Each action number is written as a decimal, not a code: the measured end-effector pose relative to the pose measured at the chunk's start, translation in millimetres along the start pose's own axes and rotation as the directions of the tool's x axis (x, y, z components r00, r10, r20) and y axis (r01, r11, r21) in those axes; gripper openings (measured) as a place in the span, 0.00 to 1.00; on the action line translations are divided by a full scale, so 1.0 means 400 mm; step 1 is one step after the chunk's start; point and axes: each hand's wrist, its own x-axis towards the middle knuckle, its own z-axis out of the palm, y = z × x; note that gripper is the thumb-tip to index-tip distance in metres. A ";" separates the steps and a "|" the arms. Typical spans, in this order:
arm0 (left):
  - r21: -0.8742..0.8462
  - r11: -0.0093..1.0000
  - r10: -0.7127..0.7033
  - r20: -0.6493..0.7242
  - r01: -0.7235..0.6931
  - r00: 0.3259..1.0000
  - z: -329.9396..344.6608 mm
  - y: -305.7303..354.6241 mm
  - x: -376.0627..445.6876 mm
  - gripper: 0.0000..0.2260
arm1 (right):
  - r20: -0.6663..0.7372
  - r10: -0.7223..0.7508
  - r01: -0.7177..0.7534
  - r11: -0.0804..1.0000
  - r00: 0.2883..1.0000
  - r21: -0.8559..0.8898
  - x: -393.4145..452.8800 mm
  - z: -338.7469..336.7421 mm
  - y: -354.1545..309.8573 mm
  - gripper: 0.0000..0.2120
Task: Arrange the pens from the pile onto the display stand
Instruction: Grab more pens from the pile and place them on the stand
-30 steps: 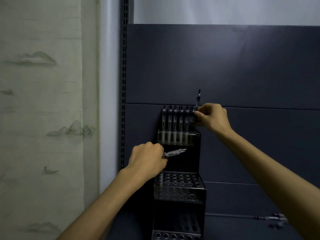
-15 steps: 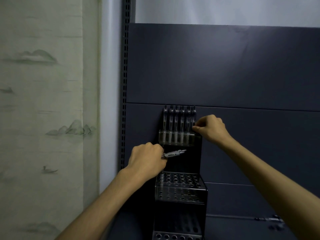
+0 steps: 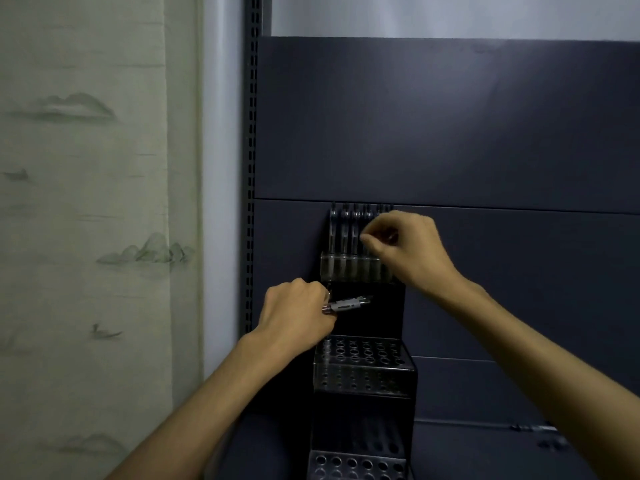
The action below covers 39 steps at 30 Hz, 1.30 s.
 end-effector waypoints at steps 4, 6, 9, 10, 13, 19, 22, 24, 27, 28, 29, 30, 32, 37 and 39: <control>0.033 0.999 -0.005 -0.028 0.006 1.000 -0.005 0.005 -0.001 0.06 | 0.560 -0.063 0.073 0.997 0.826 0.004 0.002 -0.001 -0.051 0.08; 0.033 0.999 0.005 -0.023 -0.004 1.000 -0.007 0.003 -0.003 0.06 | 0.701 -0.038 0.044 0.999 0.713 0.009 -0.005 0.010 -0.048 0.07; 0.037 0.999 0.005 0.004 -0.006 1.000 -0.008 -0.003 -0.009 0.06 | 0.729 -0.048 -0.079 0.987 0.683 0.140 -0.017 0.019 -0.035 0.04; 0.040 0.999 0.001 0.007 -0.001 1.000 -0.007 -0.006 -0.011 0.06 | 0.730 -0.049 -0.105 0.981 0.682 0.163 -0.018 0.016 -0.028 0.04; 0.056 0.998 -0.005 0.010 0.004 1.000 -0.003 -0.020 -0.019 0.09 | 0.746 -0.035 -0.129 0.978 0.665 0.162 -0.022 0.005 -0.001 0.05; 0.066 0.998 0.003 0.022 -0.005 1.000 -0.001 -0.026 -0.025 0.09 | 0.801 0.013 -0.176 0.977 0.599 0.116 -0.036 0.002 0.002 0.09; 0.064 0.998 0.009 0.007 -0.010 1.000 -0.001 -0.027 -0.030 0.08 | 0.823 -0.012 -0.169 0.977 0.568 0.132 -0.037 0.004 -0.007 0.10; 0.057 0.998 0.005 -0.003 -0.005 1.000 -0.004 -0.034 -0.033 0.08 | 0.822 -0.010 -0.184 0.973 0.570 0.139 -0.034 -0.002 -0.009 0.10; 0.057 0.998 0.005 -0.016 -0.004 1.000 -0.008 -0.047 -0.037 0.08 | 0.822 0.005 -0.188 0.974 0.569 0.124 -0.029 -0.007 -0.008 0.10; 0.058 0.998 0.005 -0.019 -0.004 1.000 -0.010 -0.049 -0.038 0.08 | 0.826 0.012 -0.189 0.975 0.564 0.116 -0.028 -0.007 -0.007 0.09; 0.056 0.998 0.007 -0.021 -0.006 1.000 -0.011 -0.051 -0.040 0.08 | 0.829 0.020 -0.196 0.974 0.560 0.109 -0.027 -0.007 -0.007 0.09; 0.054 0.999 0.010 -0.022 -0.009 1.000 -0.012 -0.053 -0.041 0.08 | 0.831 0.032 -0.207 0.973 0.555 0.101 -0.025 -0.007 -0.008 0.08; 0.052 0.999 0.014 -0.026 -0.013 1.000 -0.015 -0.054 -0.042 0.08 | 0.837 0.057 -0.208 0.976 0.544 0.069 -0.020 -0.009 -0.011 0.07; 0.072 0.997 0.018 -0.051 -0.014 0.999 -0.028 -0.052 -0.042 0.07 | 0.815 0.077 -0.195 0.980 0.574 0.045 -0.022 -0.009 -0.022 0.10; 0.079 0.997 0.022 -0.050 -0.018 0.999 -0.032 -0.051 -0.043 0.08 | 0.806 0.063 -0.211 0.974 0.589 0.078 -0.028 -0.007 -0.021 0.12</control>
